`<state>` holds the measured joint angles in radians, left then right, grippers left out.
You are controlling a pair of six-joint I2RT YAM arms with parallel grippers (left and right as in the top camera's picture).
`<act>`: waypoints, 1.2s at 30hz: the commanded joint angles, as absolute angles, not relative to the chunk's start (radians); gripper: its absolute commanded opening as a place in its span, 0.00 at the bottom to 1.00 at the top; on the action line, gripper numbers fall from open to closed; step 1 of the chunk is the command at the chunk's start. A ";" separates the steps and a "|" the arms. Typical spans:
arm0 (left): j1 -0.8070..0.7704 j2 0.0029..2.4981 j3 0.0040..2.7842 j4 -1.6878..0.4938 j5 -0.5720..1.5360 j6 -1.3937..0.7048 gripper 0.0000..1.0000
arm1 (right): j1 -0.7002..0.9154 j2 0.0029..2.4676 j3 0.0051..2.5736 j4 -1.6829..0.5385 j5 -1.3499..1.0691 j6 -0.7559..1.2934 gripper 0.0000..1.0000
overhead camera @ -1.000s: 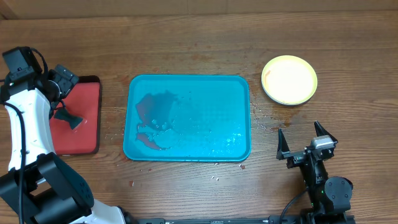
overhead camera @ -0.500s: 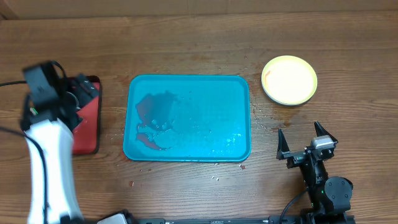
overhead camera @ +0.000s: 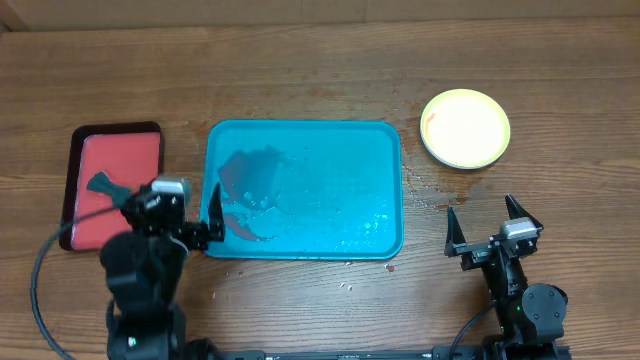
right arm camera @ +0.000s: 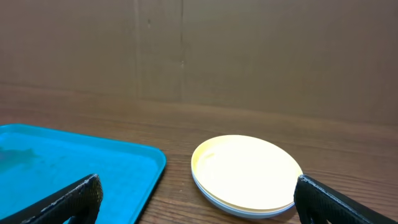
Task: Clean dirty plates on tray and stack at the side
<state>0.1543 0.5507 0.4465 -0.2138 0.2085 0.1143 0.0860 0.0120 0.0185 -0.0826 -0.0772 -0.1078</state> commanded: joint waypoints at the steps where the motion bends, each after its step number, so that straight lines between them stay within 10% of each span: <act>1: 0.150 0.432 0.368 -0.207 0.230 0.149 1.00 | 0.091 0.003 0.008 -0.078 -0.068 -0.102 1.00; 36: 0.039 0.003 0.005 -0.076 -0.054 -0.152 1.00 | 0.091 0.003 0.008 -0.078 -0.068 -0.102 1.00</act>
